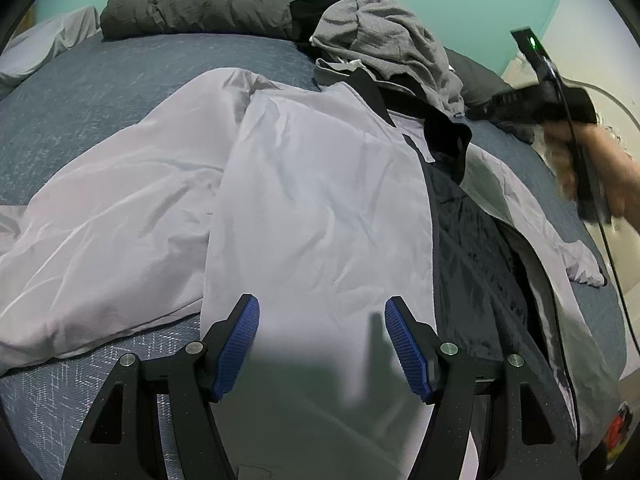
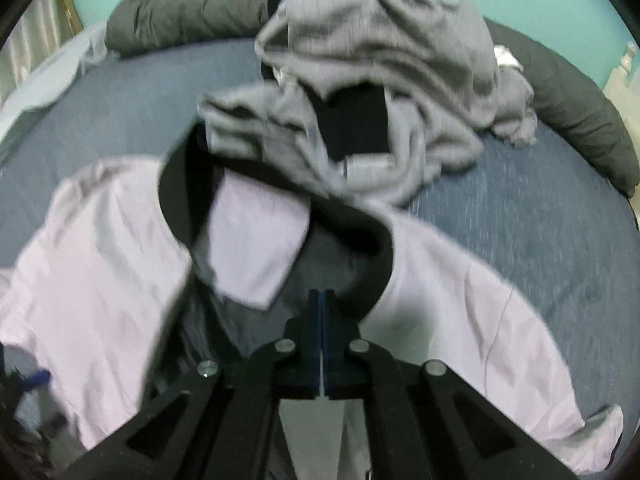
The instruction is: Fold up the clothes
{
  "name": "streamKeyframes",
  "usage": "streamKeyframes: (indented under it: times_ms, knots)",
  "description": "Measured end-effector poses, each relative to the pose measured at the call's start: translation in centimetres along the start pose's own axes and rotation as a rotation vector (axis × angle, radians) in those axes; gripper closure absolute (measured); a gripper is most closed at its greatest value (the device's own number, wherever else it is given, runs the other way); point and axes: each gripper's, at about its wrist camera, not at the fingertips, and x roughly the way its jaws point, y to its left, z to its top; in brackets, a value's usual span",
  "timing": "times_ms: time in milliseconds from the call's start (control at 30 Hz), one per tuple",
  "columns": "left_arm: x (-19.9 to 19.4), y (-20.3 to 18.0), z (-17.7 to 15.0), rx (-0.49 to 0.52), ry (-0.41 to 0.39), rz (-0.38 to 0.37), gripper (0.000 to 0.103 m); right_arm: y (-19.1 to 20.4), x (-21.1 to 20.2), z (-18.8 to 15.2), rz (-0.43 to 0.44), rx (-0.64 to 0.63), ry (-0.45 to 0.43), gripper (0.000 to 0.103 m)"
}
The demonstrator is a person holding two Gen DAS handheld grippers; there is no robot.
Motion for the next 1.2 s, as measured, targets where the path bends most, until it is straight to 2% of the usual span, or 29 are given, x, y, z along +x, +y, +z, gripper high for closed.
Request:
streamKeyframes:
  times_ms: [167,233,300,333,367,433,467,633,700,767,800,867,900,1200]
  knots:
    - [0.1,0.2,0.1,-0.006,0.003,-0.004,0.034,0.6,-0.9,2.7,-0.004,-0.006,-0.043,0.103]
    - [0.2,0.2,0.1,-0.006,0.005,-0.005,0.034,0.6,-0.3,2.6,-0.021,-0.020,-0.001,0.103]
    - [0.1,0.2,0.2,-0.009,0.004,-0.009,0.034,0.3,0.6,1.5,-0.043,-0.013,0.065,0.097]
    - [0.1,0.2,0.2,-0.011,0.003,-0.012,0.034,0.1,0.8,0.7,-0.044,-0.005,0.089,0.087]
    - [0.0,0.2,0.3,-0.014,0.002,-0.015,0.034,-0.1,0.8,-0.5,-0.028,0.004,0.103,0.072]
    - [0.0,0.3,0.3,-0.020,0.000,-0.017,0.034,-0.4,0.4,-3.0,0.008,-0.002,0.120,0.054]
    - [0.0,0.3,0.3,-0.021,0.000,-0.018,0.034,-0.3,0.1,-4.4,0.012,-0.019,0.128,0.054]
    - [-0.1,0.1,0.3,-0.021,-0.005,-0.013,0.033,0.7,-1.4,-10.3,0.009,-0.146,0.163,0.054]
    - [-0.1,0.1,0.2,-0.024,-0.007,-0.012,0.033,1.5,-1.4,-11.9,-0.024,-0.206,0.168,0.055]
    - [-0.2,0.1,0.2,-0.023,-0.007,-0.012,0.033,1.5,-1.1,-12.6,-0.029,-0.215,0.179,0.080]
    - [-0.2,0.1,0.2,-0.022,-0.007,-0.012,0.033,1.4,-0.9,-12.8,-0.031,-0.207,0.180,0.081]
    - [-0.3,0.2,0.2,-0.025,-0.008,-0.014,0.033,0.6,-0.8,-12.8,-0.016,-0.159,0.171,0.095]
    - [-0.3,0.3,0.2,-0.027,-0.009,-0.014,0.033,0.2,-0.9,-12.7,-0.006,-0.133,0.161,0.097]
    - [-0.3,0.5,0.2,-0.029,-0.010,-0.014,0.033,1.8,0.1,-7.2,0.111,0.028,0.098,0.099]
